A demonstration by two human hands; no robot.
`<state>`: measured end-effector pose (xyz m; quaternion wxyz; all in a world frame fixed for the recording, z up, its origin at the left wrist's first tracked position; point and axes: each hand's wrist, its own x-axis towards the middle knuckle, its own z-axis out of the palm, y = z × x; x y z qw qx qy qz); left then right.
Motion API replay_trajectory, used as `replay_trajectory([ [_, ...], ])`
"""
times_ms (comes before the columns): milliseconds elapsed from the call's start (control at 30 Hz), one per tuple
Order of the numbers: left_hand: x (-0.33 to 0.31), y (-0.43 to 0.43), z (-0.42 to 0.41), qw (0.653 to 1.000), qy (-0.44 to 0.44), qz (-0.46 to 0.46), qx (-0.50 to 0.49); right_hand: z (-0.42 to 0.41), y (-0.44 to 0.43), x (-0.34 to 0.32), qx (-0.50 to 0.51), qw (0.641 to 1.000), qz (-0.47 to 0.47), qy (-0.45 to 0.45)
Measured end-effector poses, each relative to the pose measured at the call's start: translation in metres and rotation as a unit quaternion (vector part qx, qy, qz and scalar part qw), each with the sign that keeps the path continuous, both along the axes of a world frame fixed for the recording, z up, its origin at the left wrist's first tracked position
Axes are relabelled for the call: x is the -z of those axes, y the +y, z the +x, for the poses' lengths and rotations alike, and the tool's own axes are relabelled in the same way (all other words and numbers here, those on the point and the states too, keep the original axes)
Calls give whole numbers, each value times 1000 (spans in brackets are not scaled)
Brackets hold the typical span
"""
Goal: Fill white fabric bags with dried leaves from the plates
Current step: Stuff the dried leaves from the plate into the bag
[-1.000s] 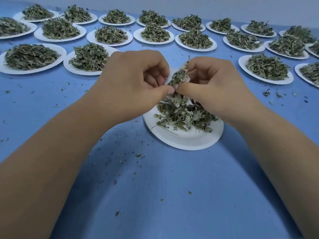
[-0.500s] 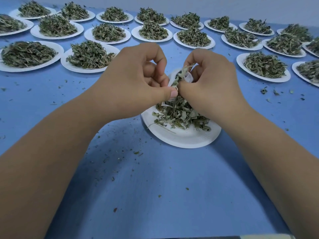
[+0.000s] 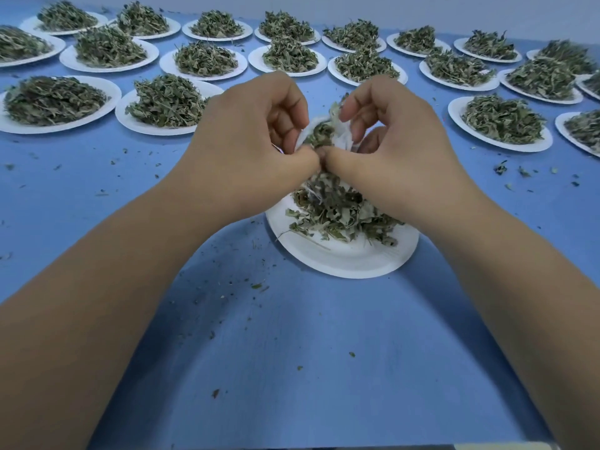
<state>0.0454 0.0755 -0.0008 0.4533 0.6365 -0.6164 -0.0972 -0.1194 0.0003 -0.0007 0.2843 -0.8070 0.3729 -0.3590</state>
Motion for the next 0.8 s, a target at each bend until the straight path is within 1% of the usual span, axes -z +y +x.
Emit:
replay_trajectory([
  [100,1,-1,5,999,-18,5,-34,-2,4,-2,-45,999,6,-2],
  [267,0,-3,11,1000,17,-5,-23,-2,5,-2,-76,997,-7,-29],
  [333,-1,-2,11,999,30,-7,-21,-1,5,0,-86,995,-30,-36],
  [433,0,-2,11,999,36,-6,-18,0,6,3,-88,992,-78,-39],
  [567,-3,0,7,998,60,-7,5,0,2,4,-67,993,-87,-33],
  [700,-4,2,5,997,76,1,28,-2,0,4,-74,996,-41,-27],
  [800,-5,3,7,995,91,15,46,-2,-4,5,-91,994,15,-62],
])
